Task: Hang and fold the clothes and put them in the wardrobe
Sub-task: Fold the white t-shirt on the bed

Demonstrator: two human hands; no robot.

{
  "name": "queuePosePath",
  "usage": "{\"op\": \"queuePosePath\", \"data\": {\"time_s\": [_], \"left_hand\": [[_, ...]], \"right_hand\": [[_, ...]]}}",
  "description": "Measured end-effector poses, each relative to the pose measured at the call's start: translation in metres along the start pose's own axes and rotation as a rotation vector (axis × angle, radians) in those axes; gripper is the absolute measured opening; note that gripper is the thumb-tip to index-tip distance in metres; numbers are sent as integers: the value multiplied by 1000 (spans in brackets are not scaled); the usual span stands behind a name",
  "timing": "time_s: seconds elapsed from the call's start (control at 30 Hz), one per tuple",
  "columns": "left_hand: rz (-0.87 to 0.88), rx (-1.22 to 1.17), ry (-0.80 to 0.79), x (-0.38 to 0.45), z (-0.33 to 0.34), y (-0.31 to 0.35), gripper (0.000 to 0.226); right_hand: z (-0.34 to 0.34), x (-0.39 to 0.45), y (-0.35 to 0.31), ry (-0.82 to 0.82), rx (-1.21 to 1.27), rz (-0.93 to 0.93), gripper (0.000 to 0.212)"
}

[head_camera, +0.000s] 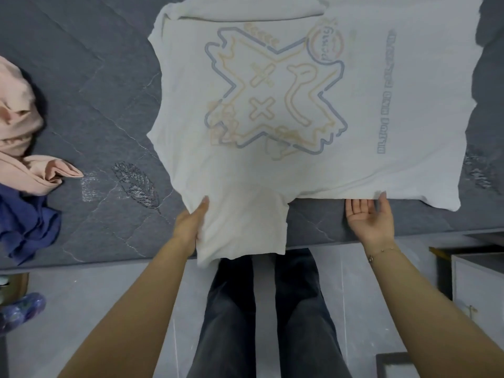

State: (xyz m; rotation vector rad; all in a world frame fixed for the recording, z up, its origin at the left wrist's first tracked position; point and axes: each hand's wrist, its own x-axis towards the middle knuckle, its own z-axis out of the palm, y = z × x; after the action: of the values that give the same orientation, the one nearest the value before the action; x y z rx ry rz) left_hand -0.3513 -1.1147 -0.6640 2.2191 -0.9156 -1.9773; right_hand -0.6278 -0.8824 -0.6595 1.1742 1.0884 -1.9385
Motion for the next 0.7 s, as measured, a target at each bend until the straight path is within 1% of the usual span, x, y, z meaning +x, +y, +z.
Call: {"op": "queuePosePath", "data": {"time_s": [0.03, 0.1, 0.17, 0.23, 0.3, 0.33, 0.4, 0.5, 0.57, 0.6, 0.67, 0.7], "left_hand": [[3, 18, 93, -4, 9, -6, 47], [41, 16, 259, -7, 23, -11, 56], [104, -76, 321, -6, 30, -13, 58], [204, -132, 361, -5, 30, -14, 49], [272, -119, 415, -5, 27, -17, 43], [284, -103, 431, -5, 25, -19, 42], [282, -64, 444, -4, 24, -26, 40], [247, -26, 444, -1, 26, -29, 45], [221, -18, 446, -1, 27, -25, 50], [212, -18, 446, 0, 27, -23, 52], [186, -36, 446, 1, 23, -21, 49], [177, -50, 442, 2, 20, -20, 42]], "right_hand": [[1, 5, -9, 9, -20, -4, 44], [3, 15, -24, 31, -84, -17, 35], [5, 24, -40, 75, -107, -46, 27], [2, 31, -58, 136, -75, -93, 22], [-10, 35, -77, 216, -63, -145, 12], [-18, 36, -84, 250, -94, -157, 9], [-33, 40, -93, 270, -180, -170, 13], [-40, 41, -101, 216, -219, -179, 13], [-34, 42, -108, 177, -188, -213, 24], [-32, 45, -113, 177, -185, -234, 24], [-31, 50, -124, 239, -197, -258, 14], [-34, 53, -129, 282, -206, -258, 15]]}}
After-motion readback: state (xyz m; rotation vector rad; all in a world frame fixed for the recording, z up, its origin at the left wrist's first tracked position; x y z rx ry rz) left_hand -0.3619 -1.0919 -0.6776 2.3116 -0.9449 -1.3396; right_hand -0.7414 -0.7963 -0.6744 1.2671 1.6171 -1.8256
